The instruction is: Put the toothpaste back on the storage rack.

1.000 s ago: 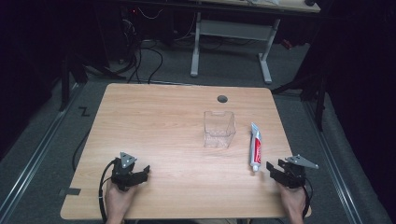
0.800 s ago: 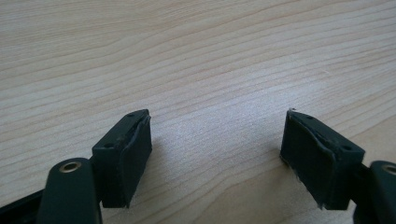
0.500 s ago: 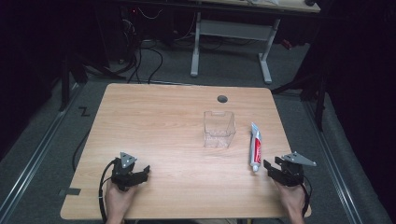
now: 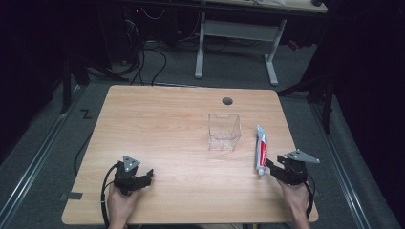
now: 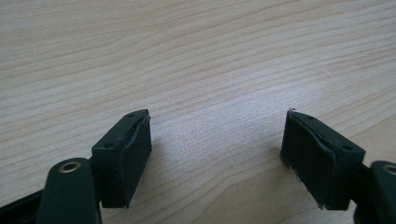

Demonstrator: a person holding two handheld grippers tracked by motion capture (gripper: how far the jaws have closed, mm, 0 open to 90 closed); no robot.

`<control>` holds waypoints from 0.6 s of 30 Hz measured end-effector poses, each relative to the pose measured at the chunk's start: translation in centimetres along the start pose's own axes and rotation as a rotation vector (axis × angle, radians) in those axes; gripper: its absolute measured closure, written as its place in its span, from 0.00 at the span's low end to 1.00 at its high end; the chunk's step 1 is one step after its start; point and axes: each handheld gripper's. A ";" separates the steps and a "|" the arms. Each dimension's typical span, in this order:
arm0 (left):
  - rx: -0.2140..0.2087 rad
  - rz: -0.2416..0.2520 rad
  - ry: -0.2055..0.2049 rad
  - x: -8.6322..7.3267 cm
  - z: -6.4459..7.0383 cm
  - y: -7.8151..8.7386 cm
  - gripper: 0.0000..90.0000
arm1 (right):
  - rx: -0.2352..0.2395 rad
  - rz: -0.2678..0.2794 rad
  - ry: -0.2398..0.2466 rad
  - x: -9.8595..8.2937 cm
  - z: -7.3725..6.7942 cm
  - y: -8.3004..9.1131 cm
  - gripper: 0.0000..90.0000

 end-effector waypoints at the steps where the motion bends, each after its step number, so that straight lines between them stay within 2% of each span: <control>1: 0.000 0.000 0.001 0.0 0.0 0.0 0.27 | 0.001 -0.003 0.002 0.1 0.0 -0.1 0.53; 5: -0.003 0.000 -0.001 0.0 0.0 0.0 0.27 | 0.000 -0.025 0.006 0.7 -0.2 -0.6 0.51; 7: -0.005 0.000 -0.002 0.0 0.0 0.0 0.26 | -0.009 -0.056 0.028 1.2 -0.4 -1.1 0.49; 14: -0.008 -0.001 -0.004 0.0 0.1 0.0 0.26 | -0.034 -0.047 0.036 2.4 -0.8 -1.4 0.47; 18: -0.009 0.001 -0.003 0.0 0.1 0.0 0.26 | -0.033 -0.048 0.033 3.3 -0.9 -1.8 0.47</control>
Point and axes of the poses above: each handheld gripper's, and its own axes: y roughly backward along the jaws, x roughly out of its top, z roughly to its right, and after that the axes turned 7 degrees about z, right-handed
